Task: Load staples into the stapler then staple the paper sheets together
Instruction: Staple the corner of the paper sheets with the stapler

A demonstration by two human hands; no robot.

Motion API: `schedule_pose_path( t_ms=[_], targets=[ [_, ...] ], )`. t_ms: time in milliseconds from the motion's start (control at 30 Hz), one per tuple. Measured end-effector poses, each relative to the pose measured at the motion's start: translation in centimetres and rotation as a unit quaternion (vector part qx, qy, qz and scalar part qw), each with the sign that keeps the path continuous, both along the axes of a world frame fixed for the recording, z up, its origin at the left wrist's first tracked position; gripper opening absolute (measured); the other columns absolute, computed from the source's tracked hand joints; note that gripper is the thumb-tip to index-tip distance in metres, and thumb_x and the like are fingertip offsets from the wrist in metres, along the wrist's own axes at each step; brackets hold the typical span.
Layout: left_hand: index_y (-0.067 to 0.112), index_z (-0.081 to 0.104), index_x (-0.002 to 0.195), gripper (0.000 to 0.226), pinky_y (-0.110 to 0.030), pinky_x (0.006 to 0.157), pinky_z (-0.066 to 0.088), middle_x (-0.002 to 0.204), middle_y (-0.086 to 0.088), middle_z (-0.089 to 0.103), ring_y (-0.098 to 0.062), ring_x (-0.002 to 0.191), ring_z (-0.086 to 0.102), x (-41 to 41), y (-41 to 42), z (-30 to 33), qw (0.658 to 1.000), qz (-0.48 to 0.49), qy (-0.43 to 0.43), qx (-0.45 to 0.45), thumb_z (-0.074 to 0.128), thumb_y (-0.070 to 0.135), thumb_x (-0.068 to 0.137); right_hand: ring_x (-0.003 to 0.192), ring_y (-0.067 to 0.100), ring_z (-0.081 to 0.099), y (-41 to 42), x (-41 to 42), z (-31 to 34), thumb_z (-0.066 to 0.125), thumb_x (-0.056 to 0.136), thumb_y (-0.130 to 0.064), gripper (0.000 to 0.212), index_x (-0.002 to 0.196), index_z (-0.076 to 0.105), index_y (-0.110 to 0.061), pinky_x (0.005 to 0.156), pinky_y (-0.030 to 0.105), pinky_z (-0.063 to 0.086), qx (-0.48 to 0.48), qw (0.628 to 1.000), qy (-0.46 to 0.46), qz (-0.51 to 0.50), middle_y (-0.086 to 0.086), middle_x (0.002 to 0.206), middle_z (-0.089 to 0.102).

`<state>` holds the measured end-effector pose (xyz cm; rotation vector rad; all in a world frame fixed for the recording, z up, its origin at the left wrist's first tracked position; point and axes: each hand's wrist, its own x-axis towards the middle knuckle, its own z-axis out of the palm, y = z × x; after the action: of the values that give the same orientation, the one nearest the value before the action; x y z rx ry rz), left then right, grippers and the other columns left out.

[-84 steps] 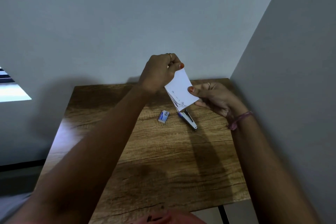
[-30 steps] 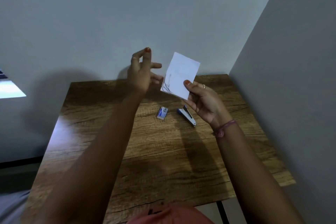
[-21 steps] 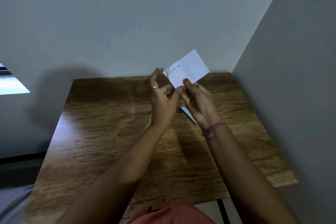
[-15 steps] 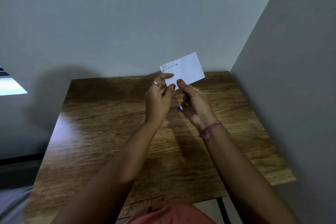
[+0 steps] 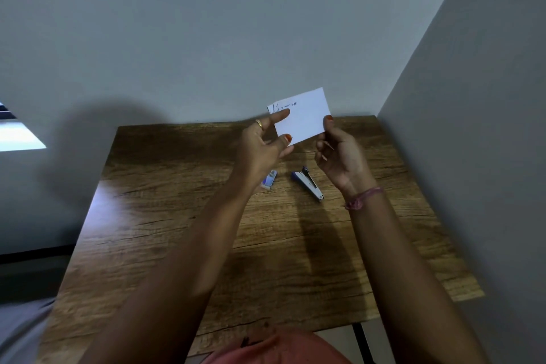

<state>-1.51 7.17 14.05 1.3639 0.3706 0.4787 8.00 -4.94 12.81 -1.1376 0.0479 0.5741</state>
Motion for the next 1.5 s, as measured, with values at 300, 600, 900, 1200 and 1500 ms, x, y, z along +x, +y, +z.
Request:
schedule_pose_path(
  t_ms=[300,600,900,1200,1500],
  targets=[
    [0.013,0.058,0.127,0.049,-0.033,0.081,0.058,0.141,-0.007,0.048,-0.015,0.112,0.057,-0.5,2.2,-1.1,1.000,0.007,0.000,-0.006,0.059,-0.012,0.085,0.084,0.016,0.059,-1.5,0.5,-4.3,0.046,0.096,-0.043,0.039,0.109,0.067,-0.012,0.072,0.025,0.046,-0.343,0.905,-0.222,0.115,0.000,0.096,0.067],
    [0.022,0.060,0.121,0.047,-0.033,0.080,0.059,0.142,-0.010,0.048,-0.025,0.122,0.054,-0.5,2.4,-1.7,0.999,0.000,0.006,-0.048,0.060,-0.010,0.085,0.106,0.021,0.058,-0.3,0.5,-11.3,0.062,0.090,-0.020,0.037,0.125,0.058,-0.010,0.087,0.029,0.047,-0.563,0.750,-0.315,0.145,0.010,0.119,0.062],
    [0.017,0.056,0.129,0.049,-0.038,0.086,0.057,0.143,-0.006,0.048,-0.011,0.106,0.060,-0.4,1.5,-0.7,1.000,-0.009,-0.010,0.012,0.060,-0.008,0.087,0.077,0.018,0.067,-2.5,-1.9,-3.7,0.057,0.085,-0.014,0.042,0.123,0.049,0.002,0.067,0.027,0.058,0.116,0.978,0.076,0.158,0.015,0.094,0.063],
    [0.022,0.054,0.130,0.050,-0.030,0.083,0.057,0.133,0.005,0.049,-0.007,0.092,0.070,-0.3,0.6,0.3,0.995,-0.051,-0.017,0.080,0.060,-0.005,0.088,0.065,0.009,0.054,-1.7,-2.4,-0.8,0.059,0.083,-0.049,0.049,0.112,0.060,-0.009,0.050,0.020,0.042,0.034,0.987,-0.044,0.150,0.004,0.092,0.063],
    [0.024,0.054,0.131,0.050,-0.031,0.083,0.058,0.135,0.000,0.054,-0.013,0.089,0.072,-0.5,0.6,0.3,0.989,-0.051,-0.019,0.135,0.061,-0.002,0.088,0.073,0.015,0.060,-1.2,-2.5,0.0,0.064,0.080,-0.042,0.041,0.107,0.060,-0.011,0.056,0.025,0.050,0.025,0.990,-0.031,0.139,0.006,0.087,0.062]
  ],
)
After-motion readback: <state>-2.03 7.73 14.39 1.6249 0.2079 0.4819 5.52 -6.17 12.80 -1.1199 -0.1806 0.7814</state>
